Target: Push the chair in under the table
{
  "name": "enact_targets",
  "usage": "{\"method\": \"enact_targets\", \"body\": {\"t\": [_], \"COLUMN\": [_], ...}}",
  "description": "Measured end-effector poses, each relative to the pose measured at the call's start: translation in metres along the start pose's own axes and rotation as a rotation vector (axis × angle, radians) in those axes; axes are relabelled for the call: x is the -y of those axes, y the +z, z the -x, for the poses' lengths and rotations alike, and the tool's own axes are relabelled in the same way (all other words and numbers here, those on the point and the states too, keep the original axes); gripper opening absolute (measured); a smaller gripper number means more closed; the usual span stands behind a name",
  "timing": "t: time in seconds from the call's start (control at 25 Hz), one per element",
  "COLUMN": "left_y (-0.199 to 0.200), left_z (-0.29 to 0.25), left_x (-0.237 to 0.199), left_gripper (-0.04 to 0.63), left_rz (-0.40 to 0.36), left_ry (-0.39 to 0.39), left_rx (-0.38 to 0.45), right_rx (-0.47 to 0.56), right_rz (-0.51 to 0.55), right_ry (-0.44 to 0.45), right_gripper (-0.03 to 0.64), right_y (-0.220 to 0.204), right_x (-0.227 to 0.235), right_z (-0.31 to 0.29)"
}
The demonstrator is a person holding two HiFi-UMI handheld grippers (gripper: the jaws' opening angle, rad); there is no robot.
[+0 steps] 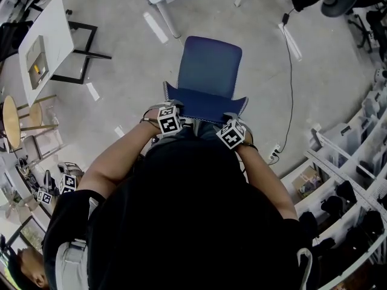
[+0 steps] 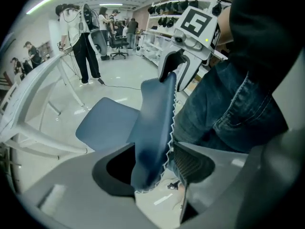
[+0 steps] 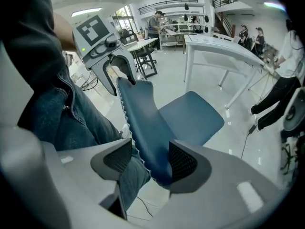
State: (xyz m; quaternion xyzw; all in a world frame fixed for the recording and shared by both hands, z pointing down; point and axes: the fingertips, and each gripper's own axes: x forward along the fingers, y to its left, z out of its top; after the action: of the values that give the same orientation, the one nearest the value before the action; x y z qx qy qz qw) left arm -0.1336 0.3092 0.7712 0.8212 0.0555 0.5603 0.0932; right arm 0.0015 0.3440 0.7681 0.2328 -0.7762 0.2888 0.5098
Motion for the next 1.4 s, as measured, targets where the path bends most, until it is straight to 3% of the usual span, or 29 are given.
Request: {"method": "enact_targets", "body": {"t": [0.36, 0.52, 0.88, 1.4], "left_y": [-0.013, -0.012, -0.005, 0.046], "left_z": [-0.036, -0.045, -0.049, -0.041], "left_x": [-0.008, -0.011, -0.011, -0.068], "left_gripper": [0.369, 0.362, 0.281, 0.219], "left_rz": [-0.116, -0.151, -0.226, -0.208], "left_ry": [0.089, 0.119, 0.168, 0.216], "left_rx": [-0.15, -0.15, -0.166, -0.166], "right_rx": [-0.156, -0.215, -0.177, -0.176], "right_rz": [0.133, 0.183, 0.252, 0.271], "right_ry": [-0.122, -0.125, -0.147, -0.184], "right_gripper": [0.273, 0.277, 0.222, 0.175], "right_y": [-0.013, -0.019, -0.022, -0.004], "right_x": [0.018, 0.023, 0.027, 0.099], "right_z": [-0.029, -0.044, -0.041, -0.019]}}
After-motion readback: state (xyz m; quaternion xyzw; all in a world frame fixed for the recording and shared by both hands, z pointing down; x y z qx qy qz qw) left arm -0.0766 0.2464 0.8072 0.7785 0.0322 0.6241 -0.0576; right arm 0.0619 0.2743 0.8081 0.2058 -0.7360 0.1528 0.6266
